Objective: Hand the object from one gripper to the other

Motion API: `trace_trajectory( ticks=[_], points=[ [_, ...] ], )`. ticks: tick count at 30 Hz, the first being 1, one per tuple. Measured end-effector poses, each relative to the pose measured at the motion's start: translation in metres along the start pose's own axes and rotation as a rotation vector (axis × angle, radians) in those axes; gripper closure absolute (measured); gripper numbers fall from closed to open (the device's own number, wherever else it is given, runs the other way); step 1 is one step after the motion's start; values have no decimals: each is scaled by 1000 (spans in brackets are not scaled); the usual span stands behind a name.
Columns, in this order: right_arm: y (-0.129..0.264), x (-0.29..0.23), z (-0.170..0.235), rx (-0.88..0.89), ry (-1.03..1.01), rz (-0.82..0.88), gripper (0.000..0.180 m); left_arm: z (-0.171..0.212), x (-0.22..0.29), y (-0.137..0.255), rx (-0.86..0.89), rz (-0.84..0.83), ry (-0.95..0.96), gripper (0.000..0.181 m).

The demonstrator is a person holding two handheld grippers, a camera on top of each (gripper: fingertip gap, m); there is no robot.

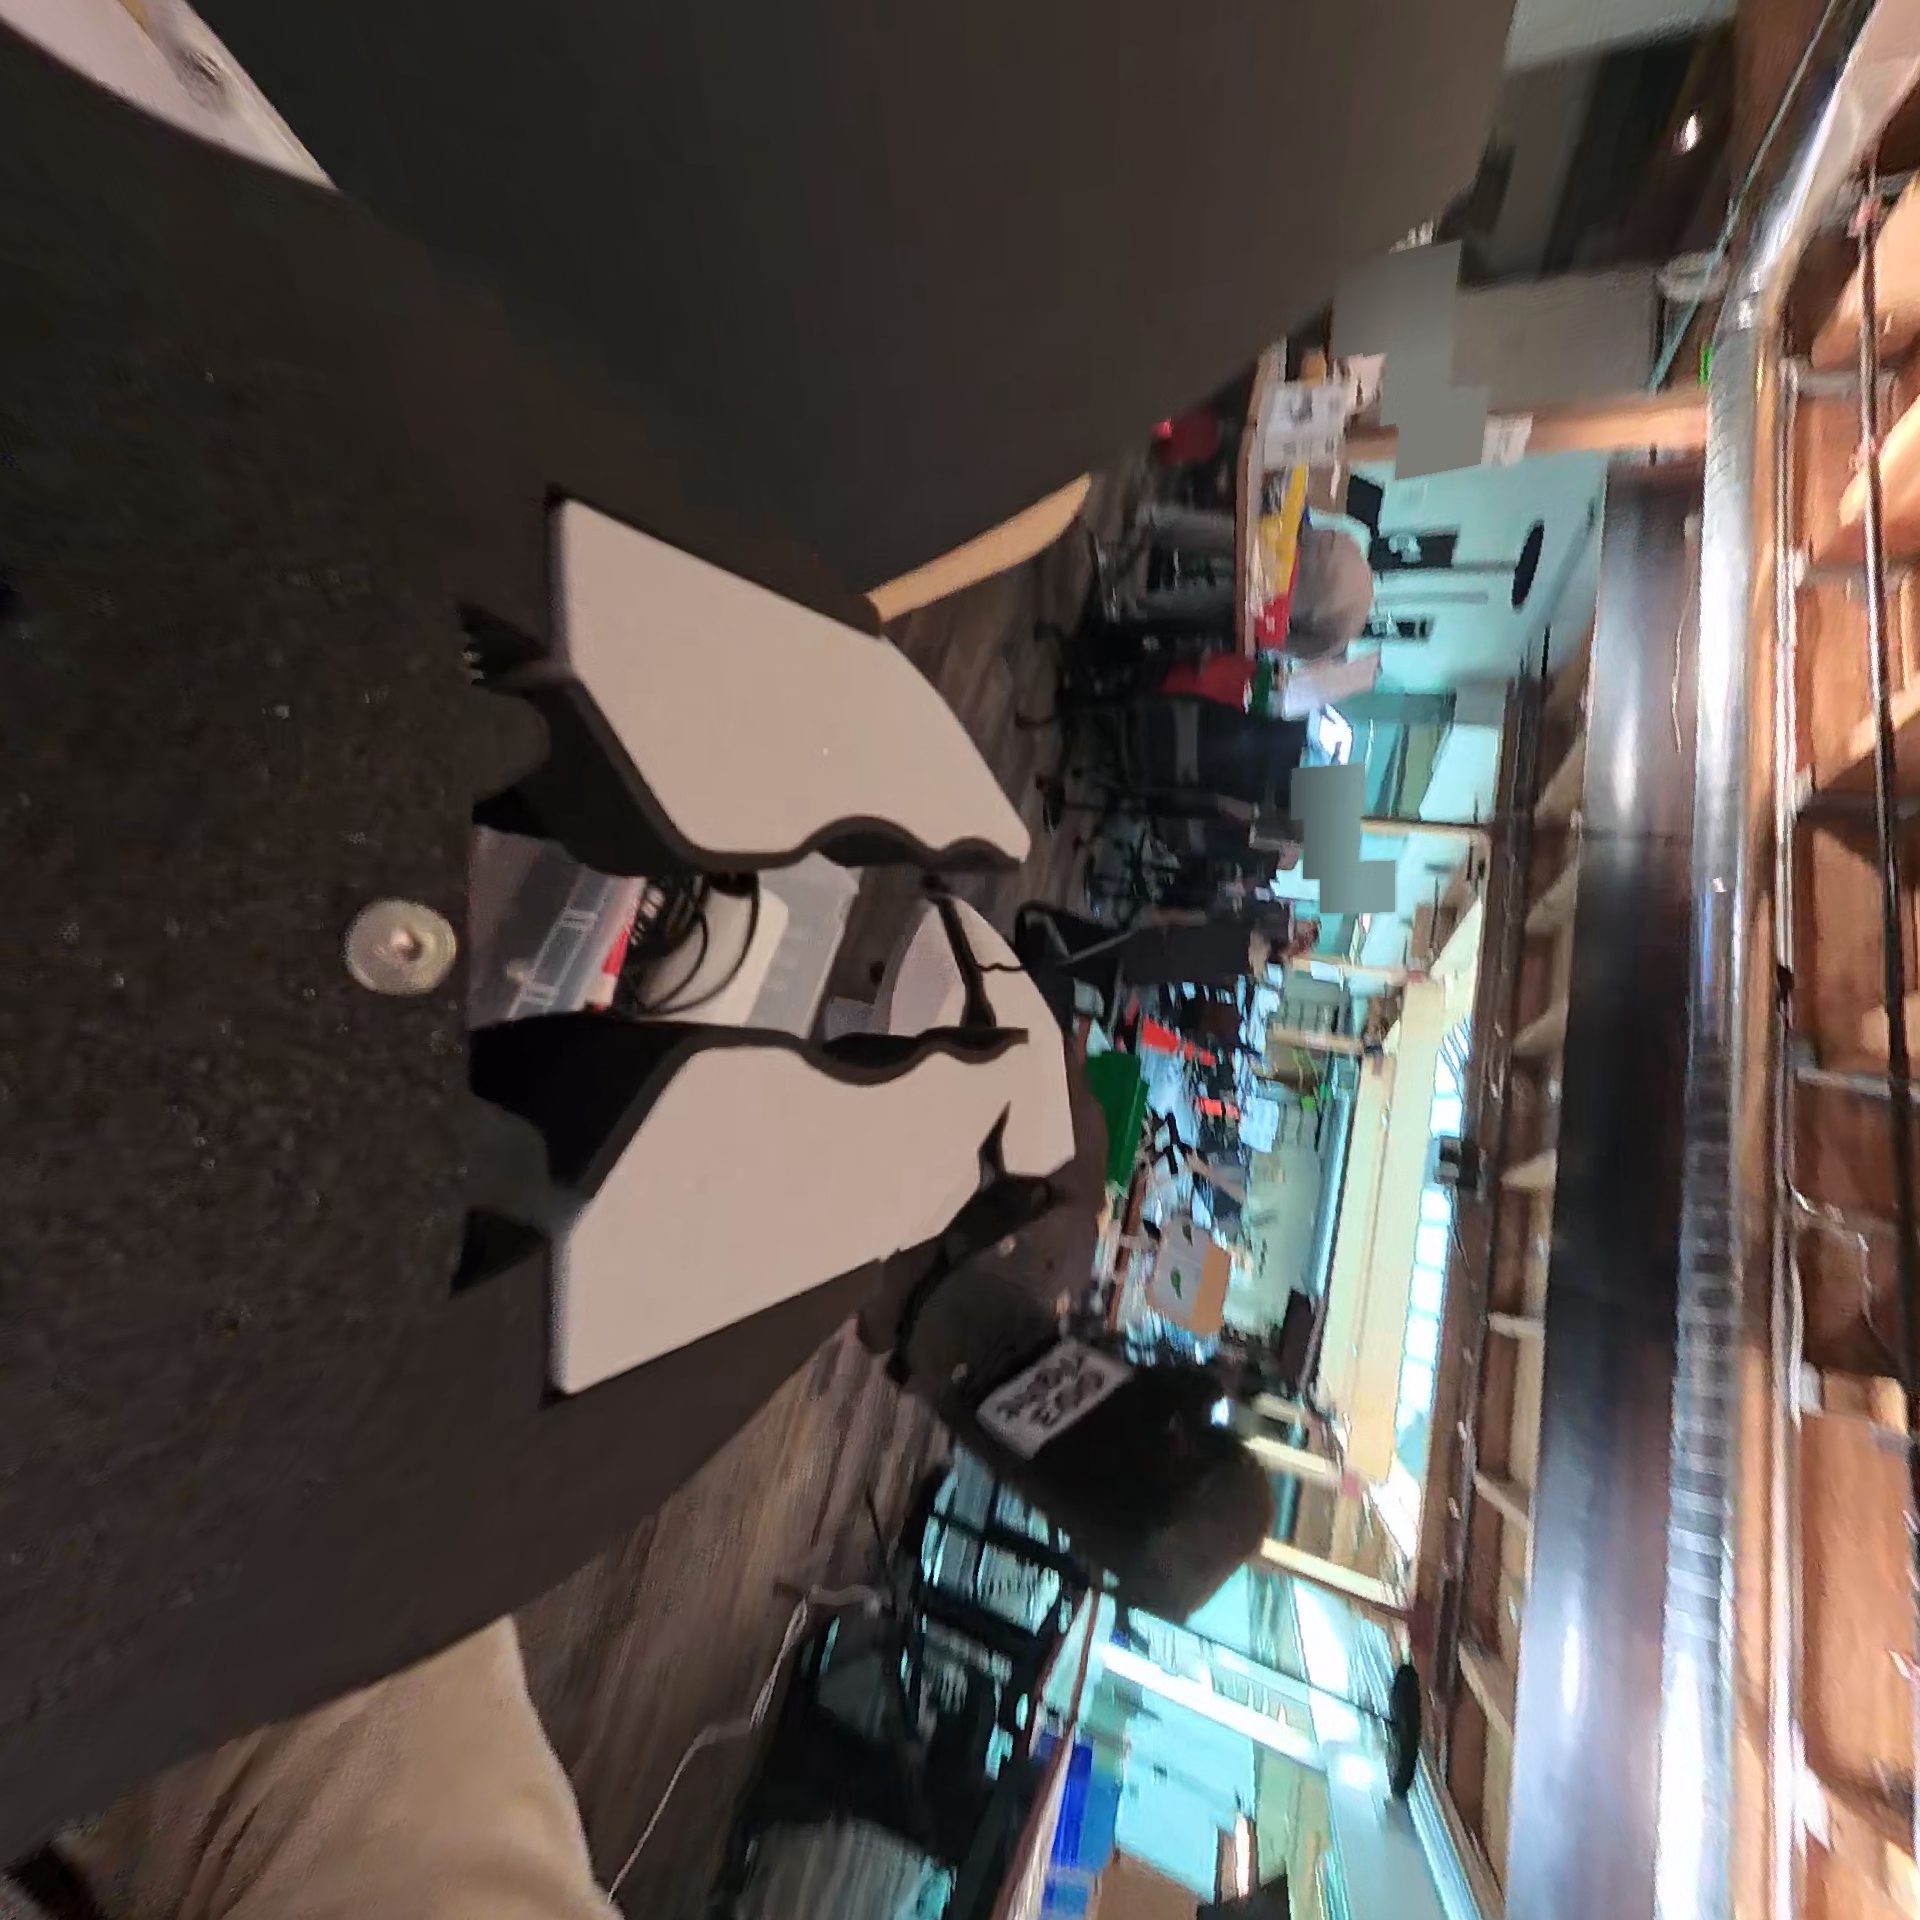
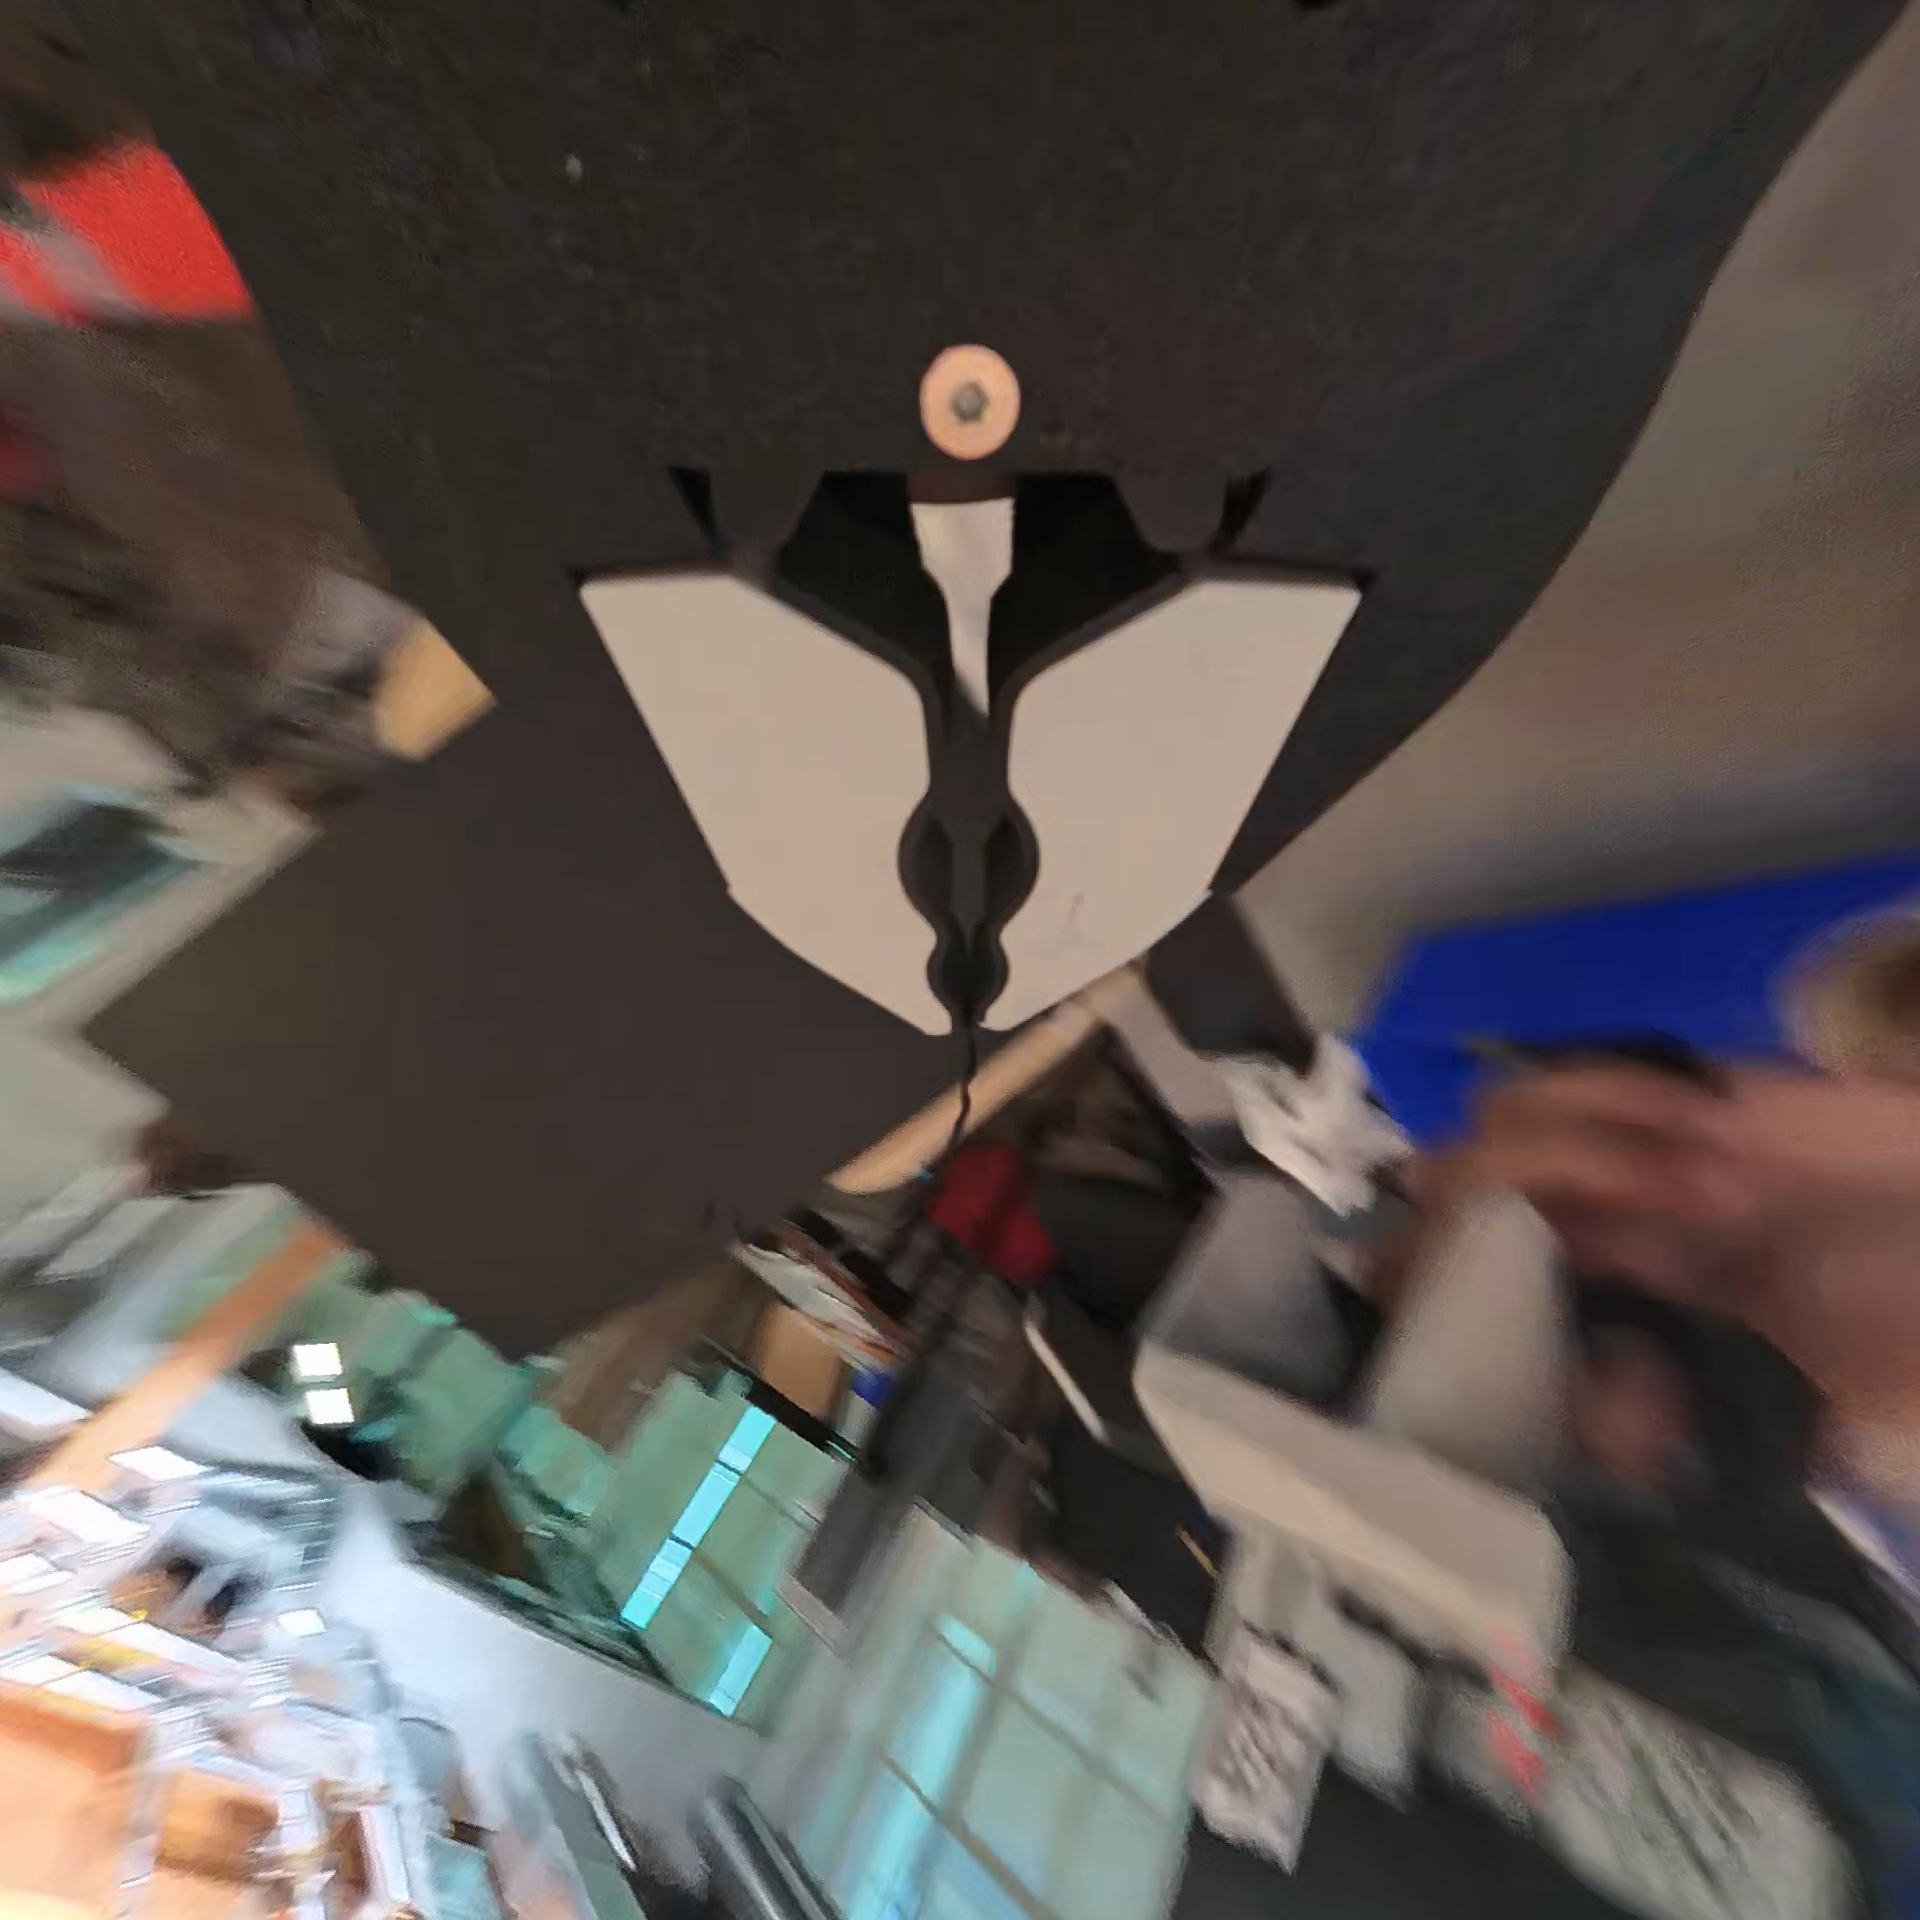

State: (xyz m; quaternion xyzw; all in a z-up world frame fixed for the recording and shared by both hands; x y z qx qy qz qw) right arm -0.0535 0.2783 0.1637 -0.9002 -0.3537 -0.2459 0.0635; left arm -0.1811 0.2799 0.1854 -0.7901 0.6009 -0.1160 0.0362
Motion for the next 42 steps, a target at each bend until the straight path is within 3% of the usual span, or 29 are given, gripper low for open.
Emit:
trace_trajectory(
  ticks=[4, 6, 11, 18, 21, 23, 28, 32, 35, 38, 40, 42],
  points=[
    [0, -2, 21, -222, 619, 273, 180, 7, -7, 3, -127, -157, 59, 152],
    [-6, -10, 22, -274, 788, 355, 180, 10, -6, 1, -165, -170, 68, 150],
    [-13, -25, 6, -166, 878, 424, 179, 12, -7, 3, -195, -182, 89, 150],
    [-19, -43, 7, -148, 938, 348, 179, 6, -1, 6, -160, -133, 77, 151],
    [-21, -51, 7, -124, 961, 313, 180, 5, -2, 7, -157, -150, 64, 162],
    [-22, -55, 6, -116, 963, 300, 180, 5, -2, 8, -159, -129, 64, 179],
    [-20, -53, 5, -89, 867, 308, 180, 2, -6, 15, -162, -164, 49, 180],
    [-13, -68, 15, -50, 773, 103, 166, -5, -9, 24, -120, -167, 66, 180],
    [-11, -69, 15, -60, 645, 18, 141, -8, -12, 31, -92, -167, 87, 180],
    [-5, -69, -2, 72, 667, 102, 138, -8, -17, 34, -74, -162, 148, 180],
    [-2, -75, -16, 184, 750, 206, 143, -4, -22, 34, -78, -160, 215, 180],
    [-7, -82, -20, 188, 896, 335, 138, 0, -26, 32, -71, -126, 292, 180]
  ],
)
Point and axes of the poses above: each gripper's, where its closed fingertips meet, y back along the fingers, z out of its underside, x = y × z across the jaws, the point moved 6 cm from there along y, back along the fingers, and after that the axes turned 1 degree about -y, right-handed, at the moved point
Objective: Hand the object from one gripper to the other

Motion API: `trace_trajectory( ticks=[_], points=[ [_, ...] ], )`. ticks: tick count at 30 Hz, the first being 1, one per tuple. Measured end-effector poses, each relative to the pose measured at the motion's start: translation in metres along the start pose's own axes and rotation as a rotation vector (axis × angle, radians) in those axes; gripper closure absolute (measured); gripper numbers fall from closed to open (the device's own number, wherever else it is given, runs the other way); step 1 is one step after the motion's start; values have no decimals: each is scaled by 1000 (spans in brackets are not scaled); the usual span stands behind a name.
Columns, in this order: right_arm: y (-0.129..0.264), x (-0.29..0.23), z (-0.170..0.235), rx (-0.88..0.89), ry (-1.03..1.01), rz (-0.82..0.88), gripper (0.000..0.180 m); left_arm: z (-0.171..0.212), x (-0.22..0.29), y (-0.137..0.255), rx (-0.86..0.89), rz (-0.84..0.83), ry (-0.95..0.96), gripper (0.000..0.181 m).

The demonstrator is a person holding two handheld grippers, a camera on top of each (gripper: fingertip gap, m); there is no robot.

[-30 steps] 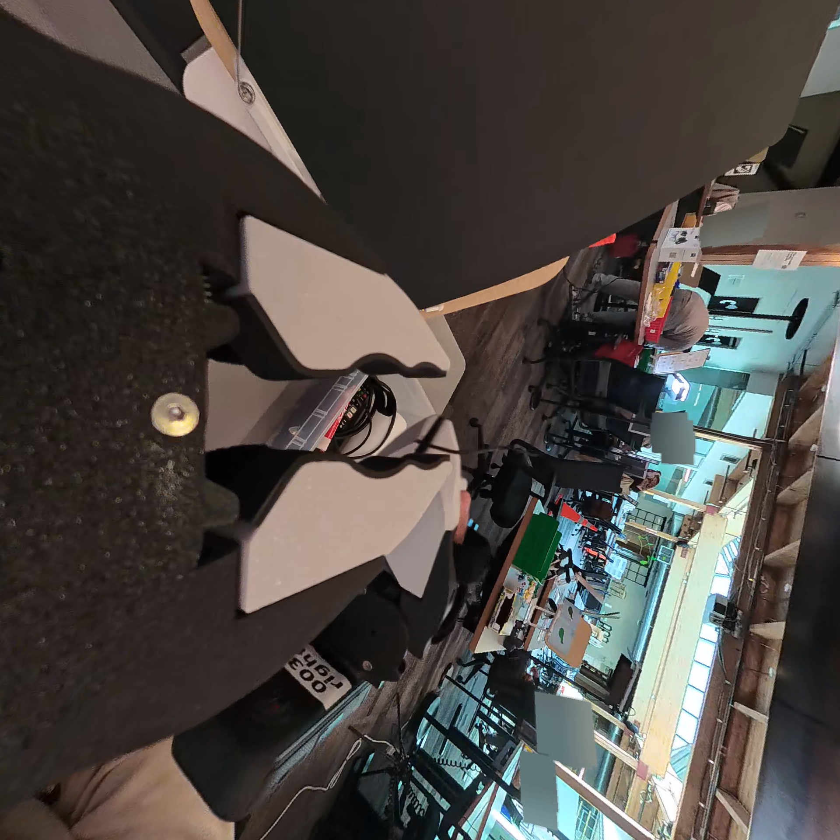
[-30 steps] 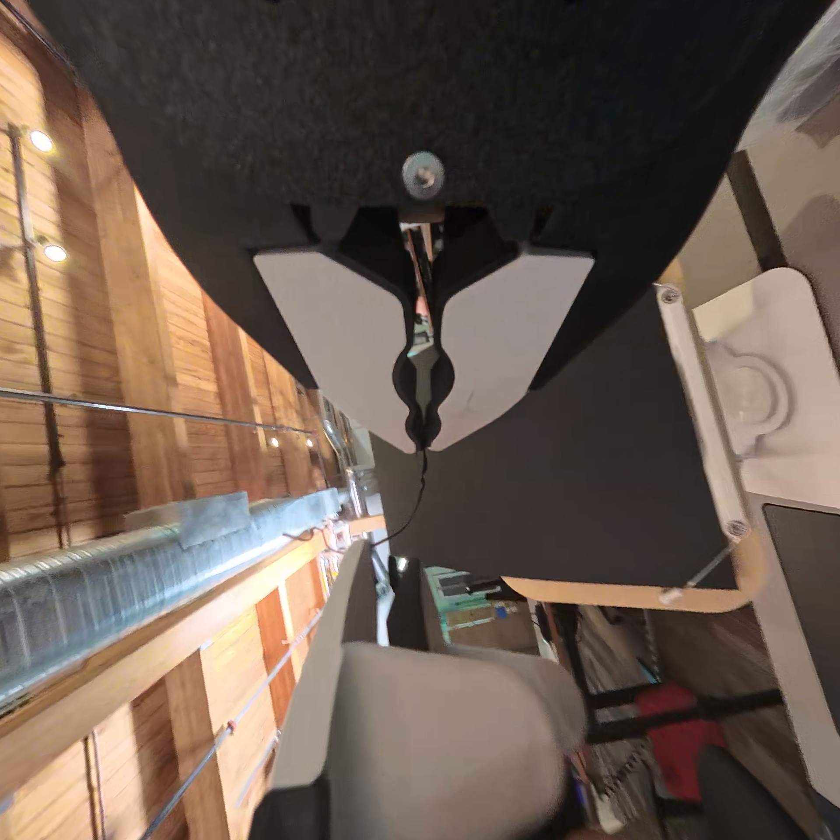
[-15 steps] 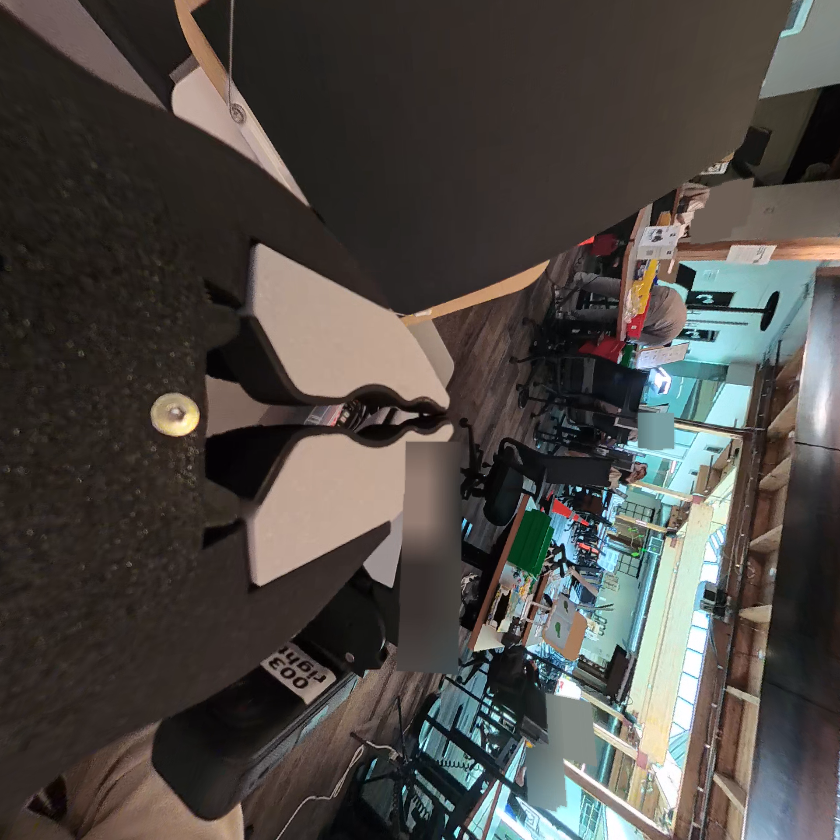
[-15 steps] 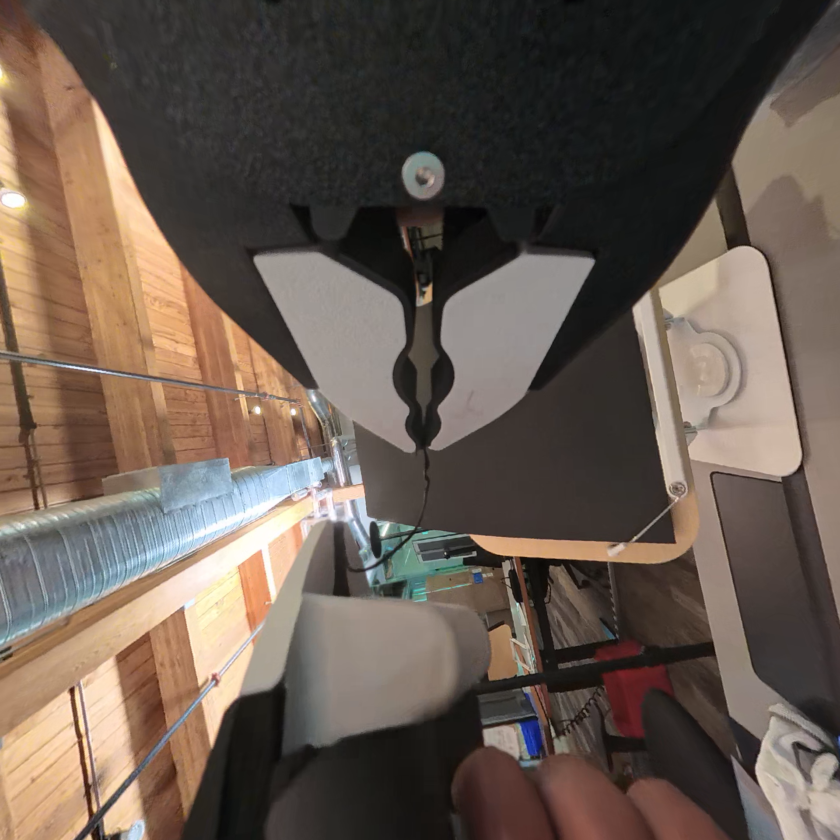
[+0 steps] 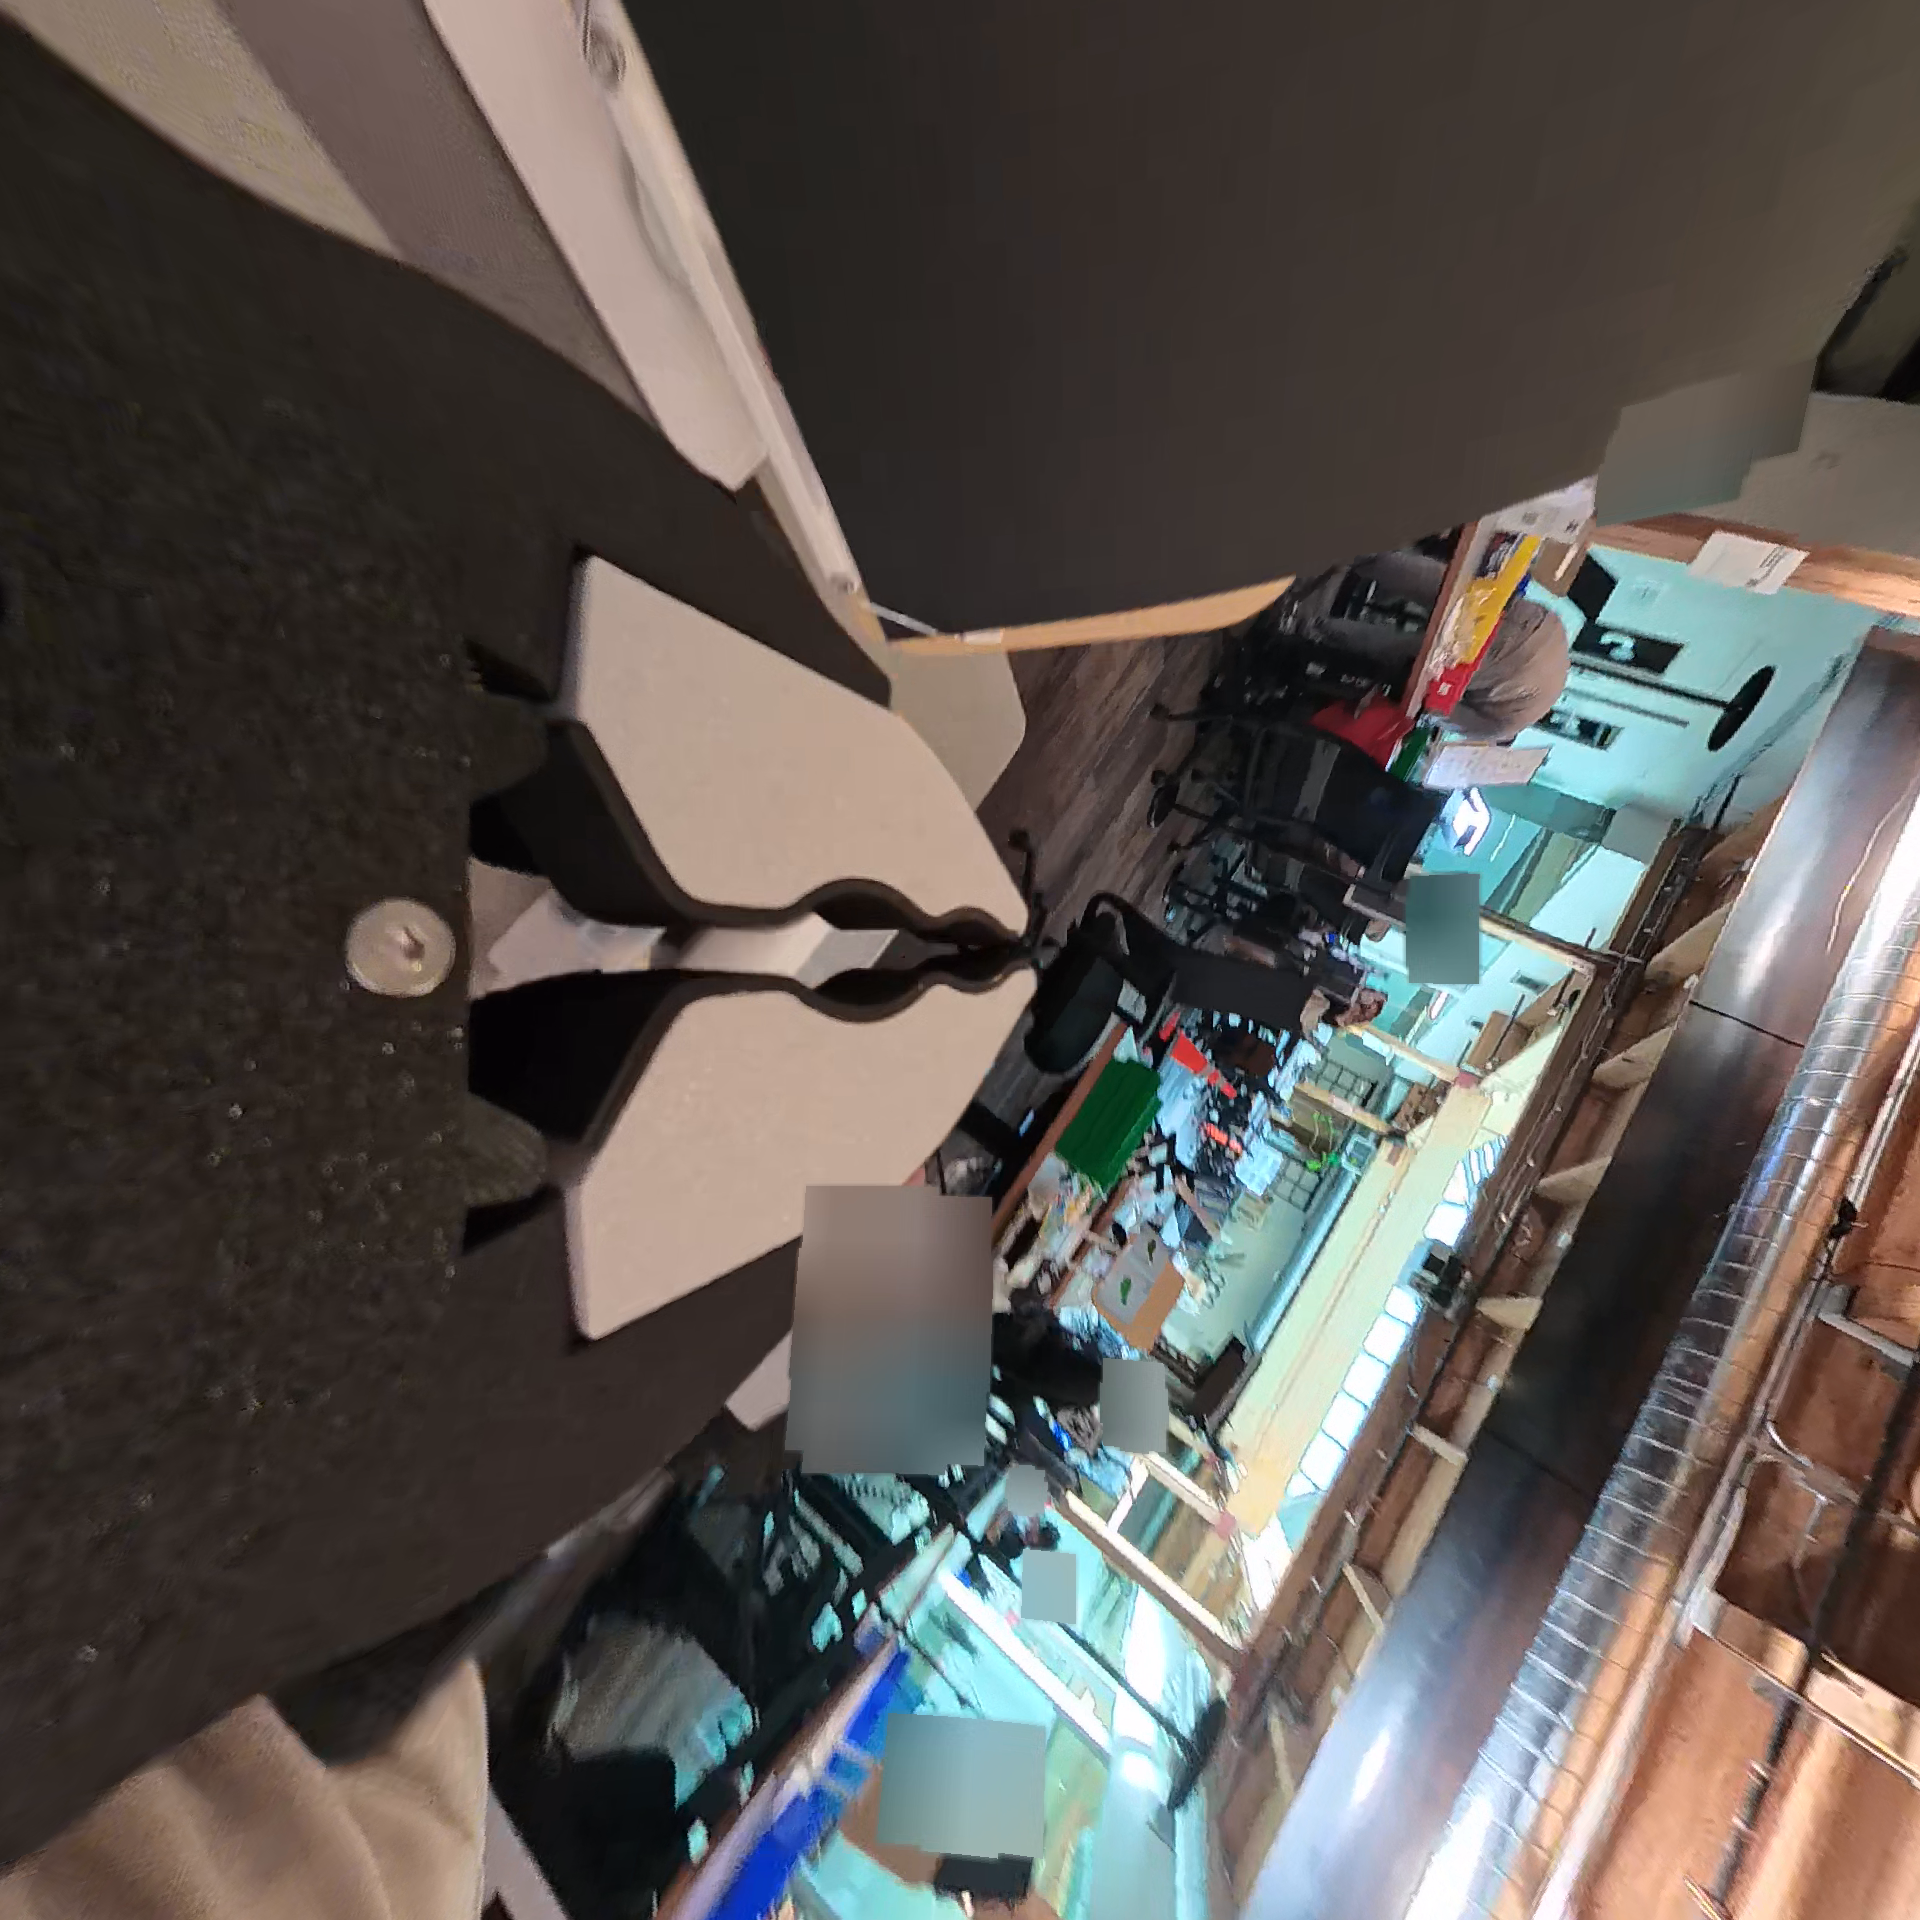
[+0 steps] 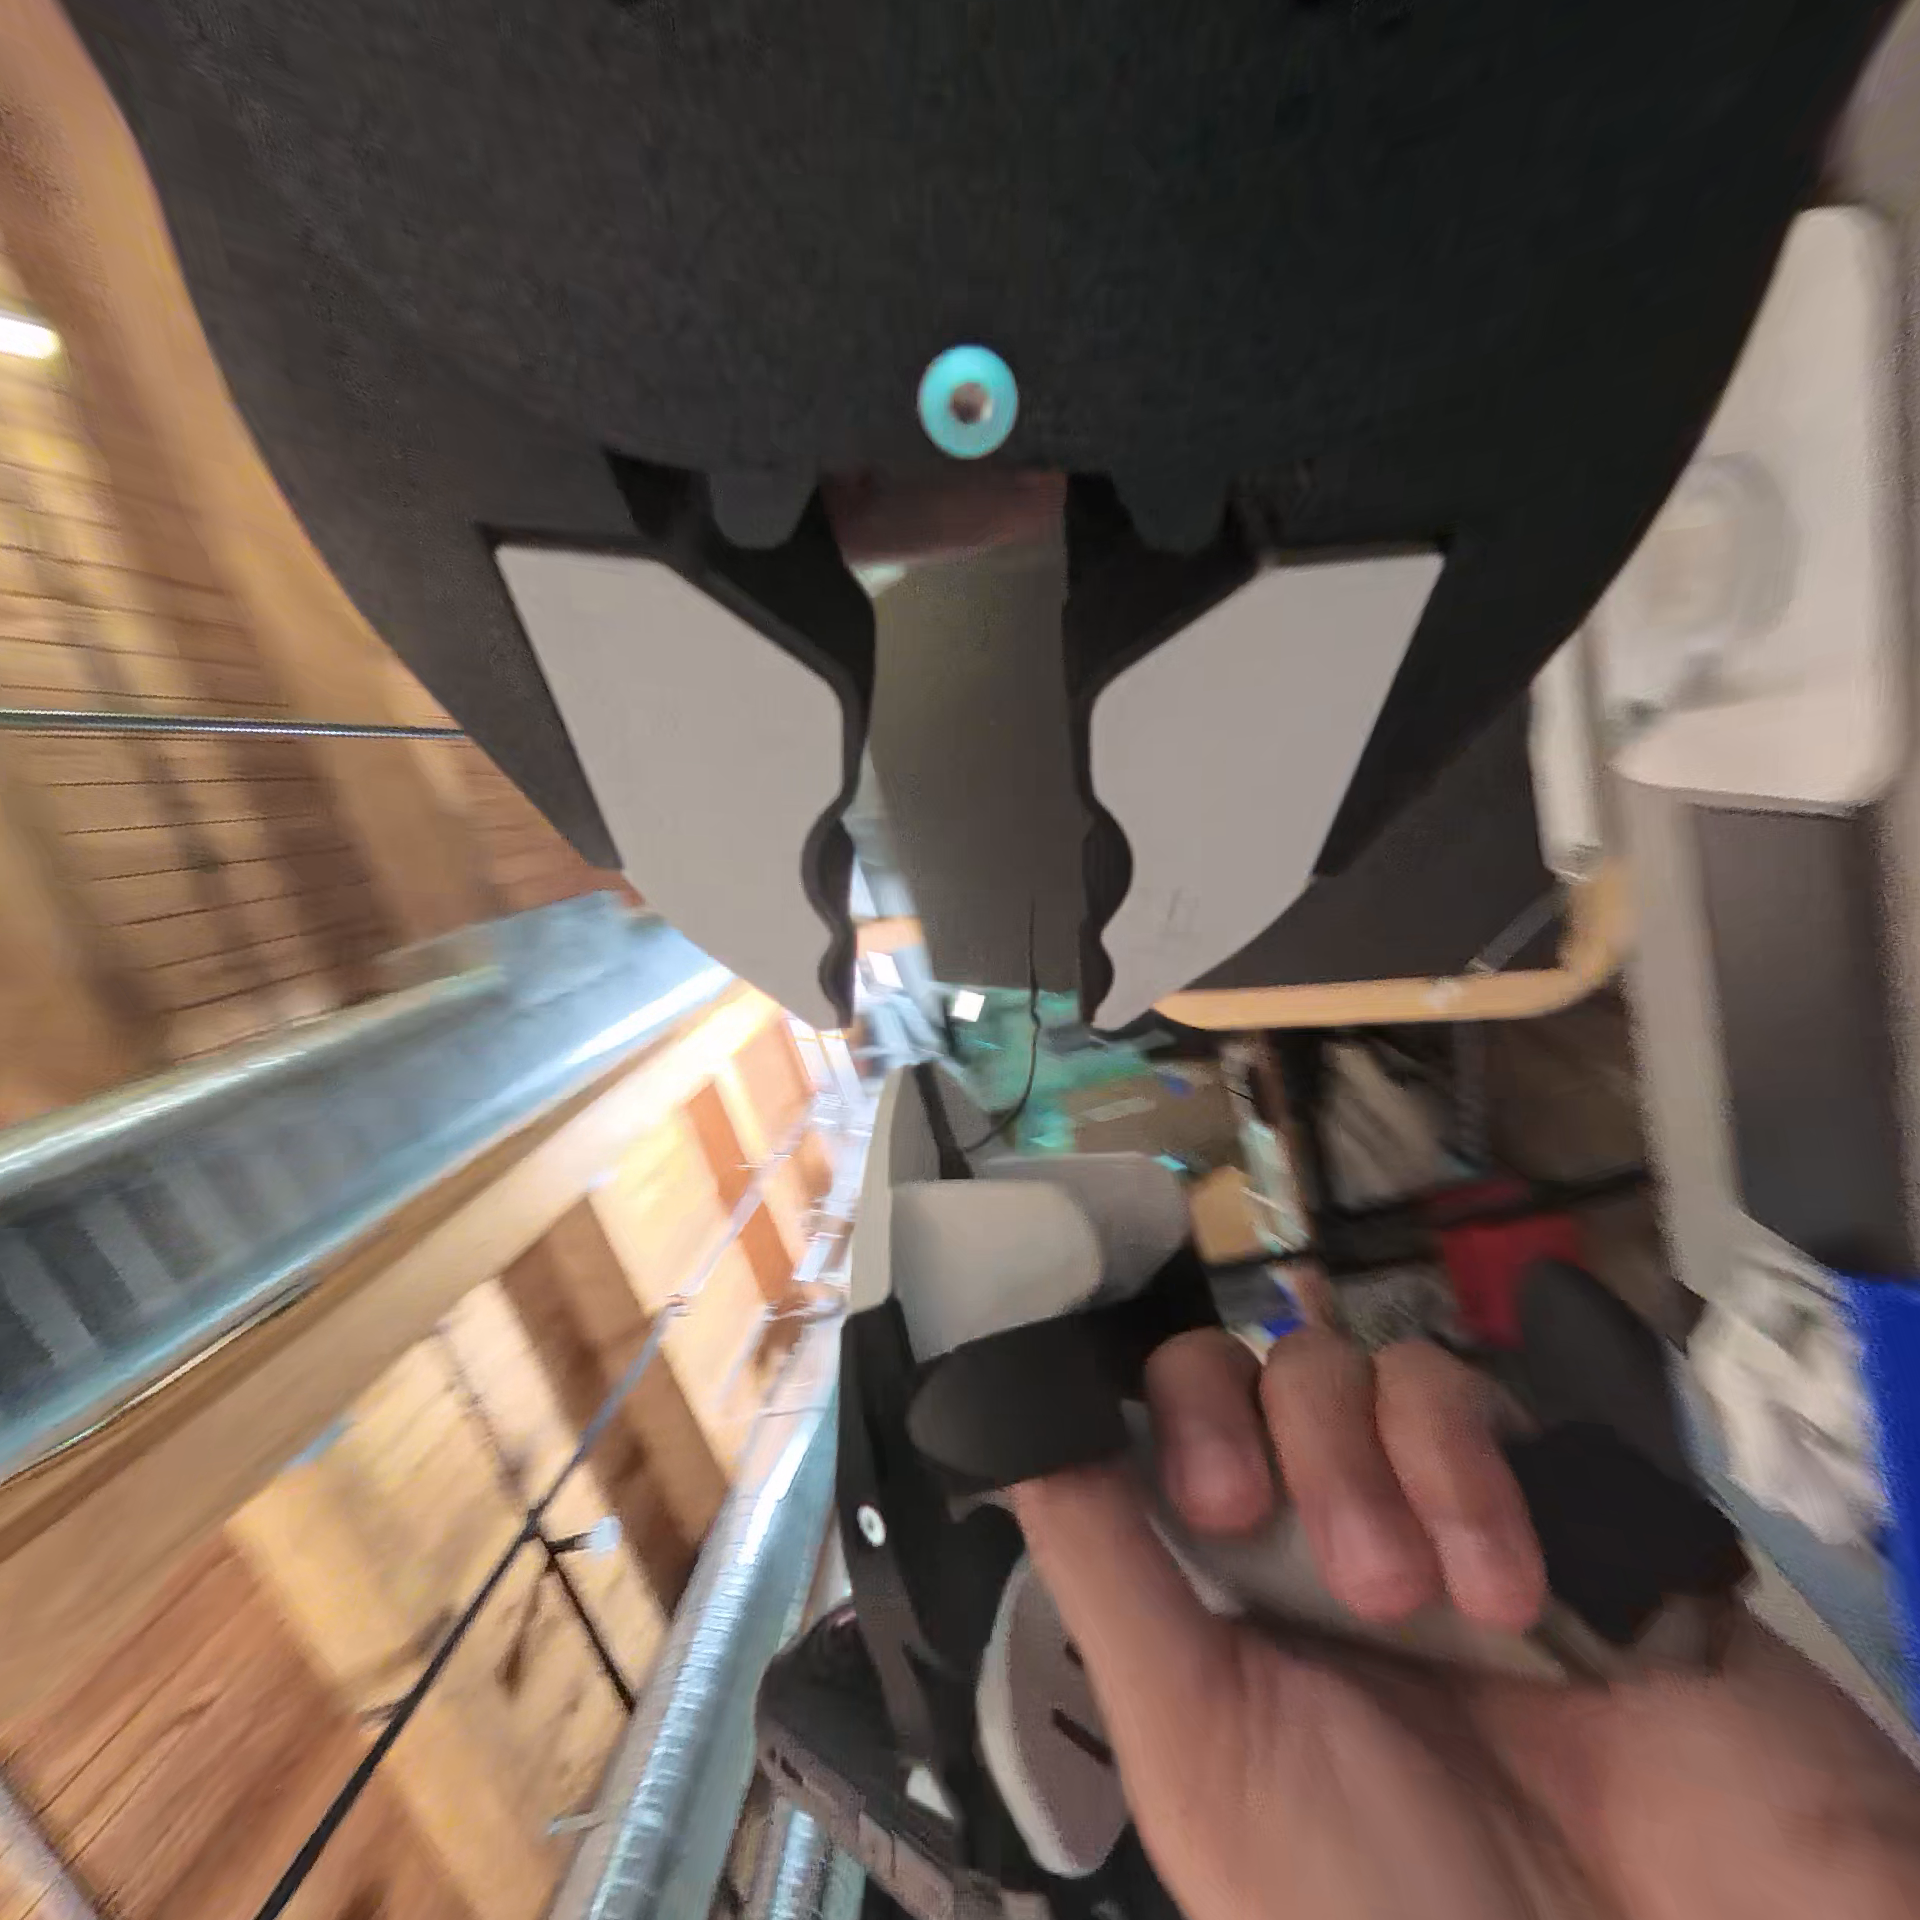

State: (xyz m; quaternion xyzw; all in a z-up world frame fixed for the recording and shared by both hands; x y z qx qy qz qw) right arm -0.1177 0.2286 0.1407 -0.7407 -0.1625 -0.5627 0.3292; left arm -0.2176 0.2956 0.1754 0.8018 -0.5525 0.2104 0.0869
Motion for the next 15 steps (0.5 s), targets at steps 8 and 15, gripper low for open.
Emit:
trace_trajectory(
  ticks=[8, 15],
  points=[
    [-31, -31, 10, -86, 274, 213, 136, 6, -10, -9, -5, 69, 129, 180],
    [-31, -32, 17, -94, 343, 316, 169, 11, -12, -19, -17, 61, 143, 180]
  ],
)
Point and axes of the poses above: each gripper's, where its closed fingertips meet, y back along the fingers, z out of its underside, x = y × z across the jaws, the point moved 6 cm from there along y, back along the fingers, and after that the axes turned 1 degree about -y, right-handed, at the moved point
